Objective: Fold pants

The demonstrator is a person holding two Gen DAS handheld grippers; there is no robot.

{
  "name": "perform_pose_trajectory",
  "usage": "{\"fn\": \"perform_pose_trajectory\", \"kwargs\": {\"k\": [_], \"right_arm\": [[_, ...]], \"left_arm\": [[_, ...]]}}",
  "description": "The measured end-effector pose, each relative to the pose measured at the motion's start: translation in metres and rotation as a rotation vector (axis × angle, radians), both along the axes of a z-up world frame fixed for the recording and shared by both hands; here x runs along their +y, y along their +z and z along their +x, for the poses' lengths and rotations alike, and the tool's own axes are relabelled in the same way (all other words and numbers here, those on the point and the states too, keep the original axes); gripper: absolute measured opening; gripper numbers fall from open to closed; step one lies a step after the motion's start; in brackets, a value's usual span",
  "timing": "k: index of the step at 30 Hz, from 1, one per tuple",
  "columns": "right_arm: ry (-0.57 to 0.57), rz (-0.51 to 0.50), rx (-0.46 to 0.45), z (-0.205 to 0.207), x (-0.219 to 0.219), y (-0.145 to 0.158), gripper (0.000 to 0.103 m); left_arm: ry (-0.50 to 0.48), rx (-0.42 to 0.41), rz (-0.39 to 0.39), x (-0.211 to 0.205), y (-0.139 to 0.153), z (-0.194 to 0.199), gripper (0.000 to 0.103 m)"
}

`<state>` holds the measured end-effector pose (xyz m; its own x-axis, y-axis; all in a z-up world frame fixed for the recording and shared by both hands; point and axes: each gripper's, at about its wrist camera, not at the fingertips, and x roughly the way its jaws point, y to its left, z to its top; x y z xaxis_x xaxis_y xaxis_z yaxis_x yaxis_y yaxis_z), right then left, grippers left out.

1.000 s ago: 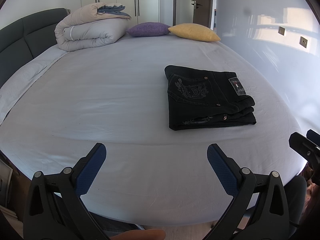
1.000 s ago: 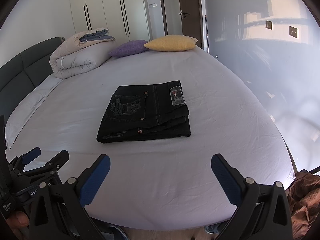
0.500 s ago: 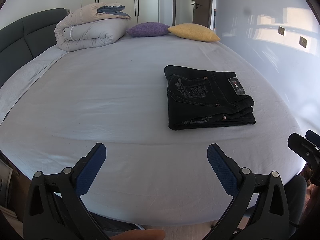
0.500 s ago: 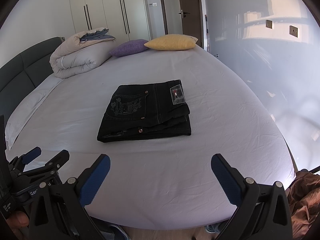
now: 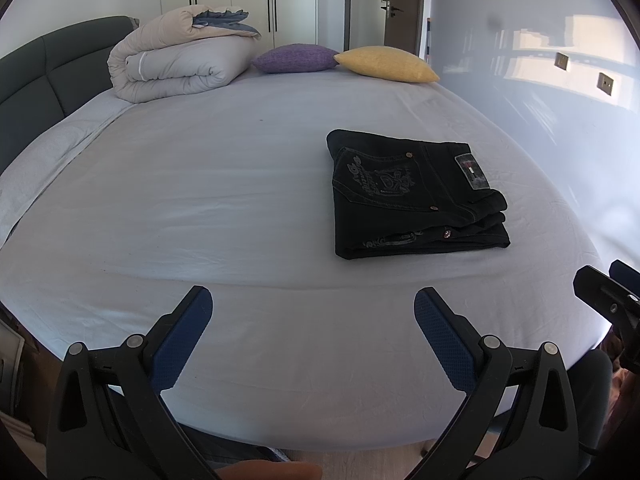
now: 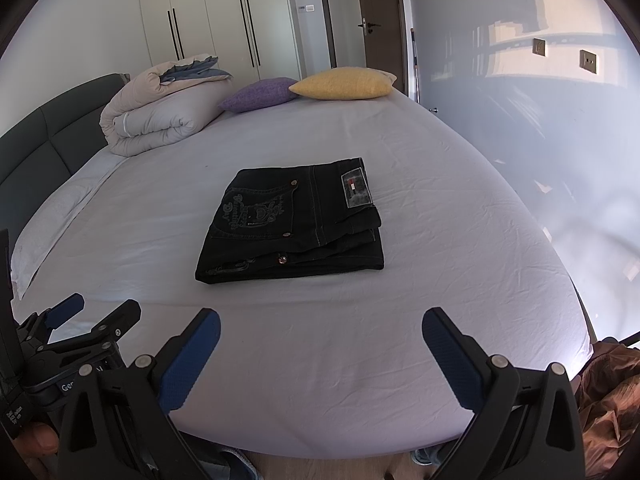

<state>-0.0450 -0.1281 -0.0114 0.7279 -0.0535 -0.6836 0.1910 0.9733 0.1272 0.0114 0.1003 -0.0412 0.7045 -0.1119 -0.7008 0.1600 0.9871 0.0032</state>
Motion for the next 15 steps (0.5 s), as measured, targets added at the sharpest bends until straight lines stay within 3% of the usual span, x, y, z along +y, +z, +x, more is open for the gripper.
{"fn": "perform_pose_trajectory", "kwargs": {"k": [15], "right_arm": [[0.002, 0.005, 0.003, -0.0047, 0.0064, -0.0028, 0.103]], "left_arm": [[0.004, -0.011, 0.006, -0.0023, -0.0032, -0.0033, 0.103]]}}
